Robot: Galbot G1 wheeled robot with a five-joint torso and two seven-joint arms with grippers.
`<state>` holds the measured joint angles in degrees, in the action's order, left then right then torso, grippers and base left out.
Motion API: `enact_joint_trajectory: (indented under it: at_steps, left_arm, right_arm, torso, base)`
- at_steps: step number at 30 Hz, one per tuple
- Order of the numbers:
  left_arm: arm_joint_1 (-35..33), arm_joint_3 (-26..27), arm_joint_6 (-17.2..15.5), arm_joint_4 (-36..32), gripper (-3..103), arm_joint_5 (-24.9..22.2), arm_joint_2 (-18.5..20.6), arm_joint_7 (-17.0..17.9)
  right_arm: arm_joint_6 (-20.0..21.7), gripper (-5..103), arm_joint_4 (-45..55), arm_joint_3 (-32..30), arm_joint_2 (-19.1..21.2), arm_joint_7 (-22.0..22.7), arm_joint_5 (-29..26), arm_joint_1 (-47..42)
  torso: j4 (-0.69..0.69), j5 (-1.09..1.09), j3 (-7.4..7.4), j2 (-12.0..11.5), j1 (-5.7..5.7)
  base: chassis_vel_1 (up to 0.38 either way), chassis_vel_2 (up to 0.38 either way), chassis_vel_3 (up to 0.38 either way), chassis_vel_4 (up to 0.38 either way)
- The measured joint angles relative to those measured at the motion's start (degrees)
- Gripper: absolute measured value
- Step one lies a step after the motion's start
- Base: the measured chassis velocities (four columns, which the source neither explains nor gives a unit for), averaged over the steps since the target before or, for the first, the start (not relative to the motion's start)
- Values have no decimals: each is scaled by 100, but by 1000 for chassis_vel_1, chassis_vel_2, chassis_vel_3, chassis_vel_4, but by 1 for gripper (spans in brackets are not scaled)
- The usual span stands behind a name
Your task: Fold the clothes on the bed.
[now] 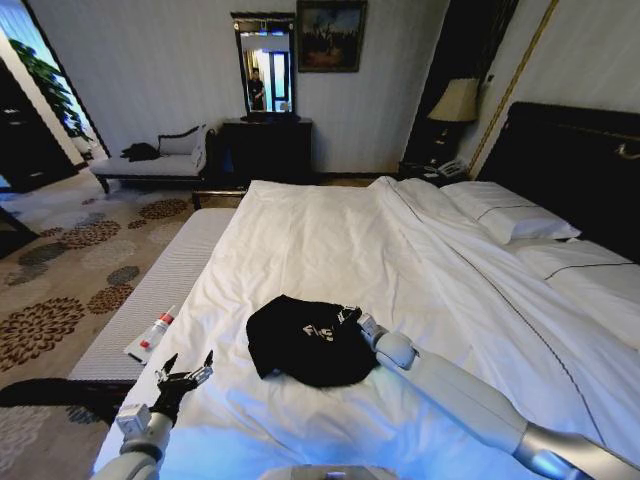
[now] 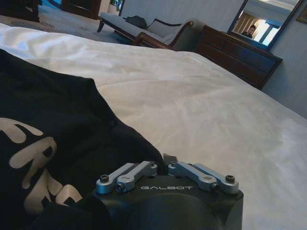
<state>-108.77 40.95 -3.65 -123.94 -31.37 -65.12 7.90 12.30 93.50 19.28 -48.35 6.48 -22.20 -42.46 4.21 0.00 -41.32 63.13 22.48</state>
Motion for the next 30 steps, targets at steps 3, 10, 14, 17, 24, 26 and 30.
enact_joint_trajectory:
  at_steps: [3, 10, 14, 17, 24, 26, 30]
  left_arm:
    - [0, 0, 0, -7, 100, 4, 5, 0]
    - [-12, 23, 6, -27, 100, 4, 5, 0]
    - [-21, 28, 12, -39, 100, 4, -3, -1]
    - [-22, 28, 15, -39, 100, 3, -6, -4]
    - [-7, 26, 13, -28, 100, 1, 11, -7]
    - [-1, 25, 6, -23, 100, 0, 21, -7]
    - [25, 25, -56, 0, 100, -16, 81, -5]
  right_arm:
    - [-3, 16, 22, 0, 10, -10, -3, -8]
    - [-4, 42, 57, 37, 22, -22, -5, -11]
    - [7, 56, 103, 42, 40, -12, -65, 4]
    - [12, 46, 139, 43, 51, -2, -92, -10]
    - [12, 19, 194, 34, 78, 8, -106, -59]
    - [12, 19, 193, 34, 80, 7, -106, -64]
    - [12, 2, 163, 22, 67, 6, -111, -90]
  torso:
    - [0, 0, 0, 0, 0]
    - [0, 0, 0, -1, 0]
    - [0, 0, 0, -1, 0]
    - [0, 0, 0, -1, 0]
    - [0, 0, 0, -1, 0]
    - [0, 0, 0, -1, 0]
    - [0, 0, 0, -1, 0]
  base:
    - [0, 0, 0, 0]
    - [0, 0, 0, 0]
    - [0, 0, 0, 0]
    - [0, 0, 0, 0]
    - [0, 0, 0, 0]
    - [0, 0, 0, 0]
    - [0, 0, 0, 0]
